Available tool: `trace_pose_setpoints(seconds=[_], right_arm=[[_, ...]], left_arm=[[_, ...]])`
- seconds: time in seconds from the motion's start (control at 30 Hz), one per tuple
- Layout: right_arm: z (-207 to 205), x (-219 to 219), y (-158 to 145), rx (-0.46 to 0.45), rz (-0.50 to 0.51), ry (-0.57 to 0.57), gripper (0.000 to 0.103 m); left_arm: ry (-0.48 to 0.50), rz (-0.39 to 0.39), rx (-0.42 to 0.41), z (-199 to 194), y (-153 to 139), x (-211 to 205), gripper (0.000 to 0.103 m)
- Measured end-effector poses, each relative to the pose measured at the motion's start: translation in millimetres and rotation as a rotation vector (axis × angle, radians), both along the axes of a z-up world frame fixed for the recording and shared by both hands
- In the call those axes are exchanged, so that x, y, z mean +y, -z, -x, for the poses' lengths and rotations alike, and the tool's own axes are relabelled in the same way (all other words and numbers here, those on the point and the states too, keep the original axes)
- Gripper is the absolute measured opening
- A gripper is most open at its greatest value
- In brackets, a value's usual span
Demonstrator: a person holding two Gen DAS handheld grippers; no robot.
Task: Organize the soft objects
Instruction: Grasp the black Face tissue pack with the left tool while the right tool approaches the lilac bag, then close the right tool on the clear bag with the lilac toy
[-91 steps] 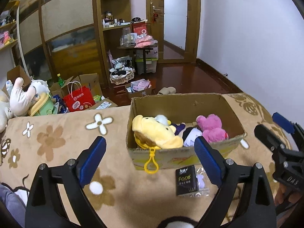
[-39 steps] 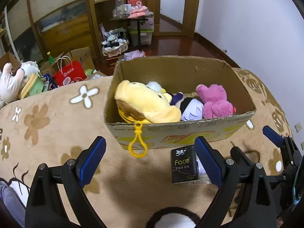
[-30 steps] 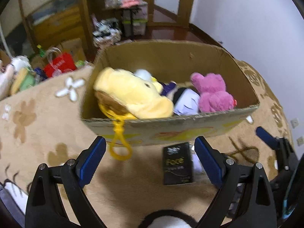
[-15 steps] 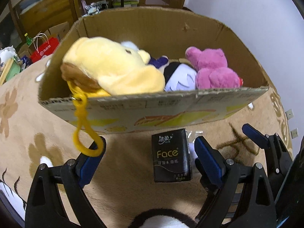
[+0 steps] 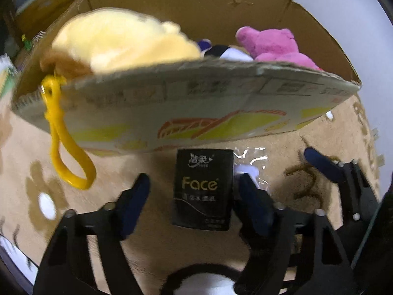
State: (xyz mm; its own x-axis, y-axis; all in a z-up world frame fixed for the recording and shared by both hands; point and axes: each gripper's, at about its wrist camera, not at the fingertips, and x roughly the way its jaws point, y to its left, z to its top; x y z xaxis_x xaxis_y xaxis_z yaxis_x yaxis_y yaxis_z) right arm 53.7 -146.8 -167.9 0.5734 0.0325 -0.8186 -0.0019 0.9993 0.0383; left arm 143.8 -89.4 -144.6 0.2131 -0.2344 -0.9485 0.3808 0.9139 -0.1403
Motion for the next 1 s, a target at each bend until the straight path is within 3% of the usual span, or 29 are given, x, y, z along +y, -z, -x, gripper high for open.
trace_pose_setpoints(seconds=[0.07, 0.1, 0.27, 0.4, 0.7, 1.0], right_arm=[[0.0, 2.5, 2.8, 0.006, 0.002, -0.010, 0.103], [0.5, 4.6, 3.9, 0.006, 0.005, -0.016, 0.103], [1.8, 12.1, 8.0, -0.002, 0.010, -0.027, 0.103], [0.1, 11.1, 12.2, 0.008, -0.045, 0.002, 0.103], [-3.9, 0.0, 10.0, 0.006, -0.056, 0.009, 0.103], [-9.6, 10.7, 11.7, 0.006, -0.035, -0.001, 0.103]], left_arm=[[-0.009, 0.024, 0.038, -1.6, 3.1, 2.4, 0.050], [-0.012, 0.020, 0.040, -1.9, 3.4, 2.8, 0.048], [-0.026, -0.003, 0.028, -3.2, 2.4, 3.0, 0.048], [-0.039, -0.016, 0.015, -4.8, -0.4, 2.4, 0.048], [-0.073, 0.022, 0.050, -18.8, -3.4, 23.2, 0.048], [-0.067, 0.014, 0.084, -25.0, 16.5, 28.8, 0.048]])
